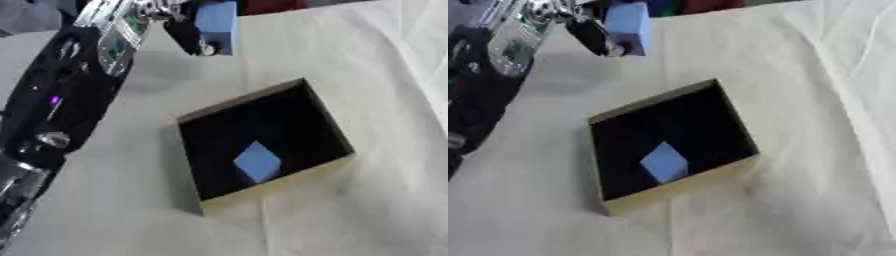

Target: Pick up objects on the table and place them in the box.

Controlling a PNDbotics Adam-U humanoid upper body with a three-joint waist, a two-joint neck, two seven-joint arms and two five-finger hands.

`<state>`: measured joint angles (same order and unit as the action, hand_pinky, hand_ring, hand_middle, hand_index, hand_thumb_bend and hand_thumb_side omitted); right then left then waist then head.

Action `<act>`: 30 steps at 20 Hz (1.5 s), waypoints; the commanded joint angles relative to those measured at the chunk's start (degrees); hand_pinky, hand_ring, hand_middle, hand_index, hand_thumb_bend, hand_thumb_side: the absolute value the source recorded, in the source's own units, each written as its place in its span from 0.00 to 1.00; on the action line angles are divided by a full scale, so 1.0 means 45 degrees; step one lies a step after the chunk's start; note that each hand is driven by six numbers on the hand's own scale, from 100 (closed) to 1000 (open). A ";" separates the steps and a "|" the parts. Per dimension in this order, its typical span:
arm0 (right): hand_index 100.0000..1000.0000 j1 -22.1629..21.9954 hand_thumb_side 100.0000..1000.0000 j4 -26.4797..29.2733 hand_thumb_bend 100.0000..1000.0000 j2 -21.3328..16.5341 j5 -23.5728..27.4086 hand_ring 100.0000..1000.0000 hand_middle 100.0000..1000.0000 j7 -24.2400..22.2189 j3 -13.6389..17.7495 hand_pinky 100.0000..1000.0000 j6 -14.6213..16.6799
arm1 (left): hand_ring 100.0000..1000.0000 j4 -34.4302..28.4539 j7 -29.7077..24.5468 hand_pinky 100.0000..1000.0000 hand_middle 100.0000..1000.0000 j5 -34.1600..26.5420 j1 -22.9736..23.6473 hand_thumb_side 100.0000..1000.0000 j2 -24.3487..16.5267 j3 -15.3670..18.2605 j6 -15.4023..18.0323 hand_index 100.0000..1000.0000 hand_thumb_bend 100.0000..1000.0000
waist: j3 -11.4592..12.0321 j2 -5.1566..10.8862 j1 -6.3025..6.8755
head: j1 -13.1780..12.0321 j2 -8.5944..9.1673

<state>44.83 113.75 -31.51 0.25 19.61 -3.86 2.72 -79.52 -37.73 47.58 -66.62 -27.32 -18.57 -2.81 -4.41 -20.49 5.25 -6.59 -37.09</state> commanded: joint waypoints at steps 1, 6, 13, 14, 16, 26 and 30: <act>0.94 0.0121 1.00 0.0188 0.00 -0.0236 -0.0106 0.72 0.65 0.0033 0.0142 0.84 0.0042 | 0.44 -0.2113 -0.0230 0.52 0.41 -0.0730 0.0077 0.09 -0.0732 -0.0293 -0.0453 0.61 0.00 | 0.0087 0.0424 -0.0097 | 0.0133 -0.0220; 0.94 0.0038 1.00 0.0188 0.00 -0.0251 -0.0143 0.72 0.65 0.0061 0.0176 0.84 0.0033 | 0.44 -0.4998 -0.0224 0.51 0.40 -0.1744 0.0848 0.10 -0.0812 -0.0478 -0.1680 0.60 0.00 | 0.0325 0.0492 -0.0146 | 0.0145 -0.0406; 0.94 -0.0140 1.00 0.0188 0.00 -0.0254 -0.0201 0.72 0.65 0.0159 0.0265 0.84 0.0011 | 0.44 -0.6809 -0.0765 0.52 0.41 -0.0846 0.1497 0.10 0.0348 -0.1051 -0.1995 0.61 0.00 | 0.0639 0.0558 -0.0182 | 0.0009 -0.0560; 0.94 -0.0172 1.00 0.0188 0.00 -0.0260 -0.0210 0.72 0.65 0.0174 0.0276 0.84 0.0011 | 0.44 -0.6837 -0.0821 0.52 0.41 -0.0645 0.1604 0.10 0.0543 -0.1143 -0.1986 0.61 0.00 | 0.0677 0.0573 -0.0180 | 0.0036 -0.0580; 0.94 -0.0237 1.00 0.0188 0.00 -0.0281 -0.0225 0.72 0.65 0.0200 0.0296 0.84 0.0006 | 0.44 -0.6818 -0.0916 0.51 0.41 -0.0328 0.1846 0.10 0.0875 -0.1344 -0.1926 0.61 0.00 | 0.0749 0.0607 -0.0157 | 0.0095 -0.0620; 0.94 -0.0394 1.00 0.0188 0.00 -0.0245 -0.0231 0.72 0.65 0.0290 0.0358 0.85 0.0006 | 0.45 -0.5703 -0.0850 0.52 0.41 0.0615 0.2540 0.09 0.1136 -0.2606 -0.1138 0.61 0.00 | 0.0805 0.0612 -0.0122 | 0.0287 -0.0579; 0.94 -0.0417 1.00 0.0188 0.00 -0.0219 -0.0224 0.72 0.65 0.0295 0.0367 0.85 0.0021 | 0.46 -0.4962 -0.0546 0.52 0.42 0.1044 0.2670 0.08 0.1274 -0.2983 -0.0768 0.62 0.00 | 0.0775 0.0579 -0.0140 | 0.0278 -0.0569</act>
<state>42.32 113.75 -31.55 -0.49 20.75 -2.81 2.77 -102.18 -40.60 51.57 -53.89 -21.54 -31.86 -6.89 -0.89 -19.03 4.93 -5.37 -39.67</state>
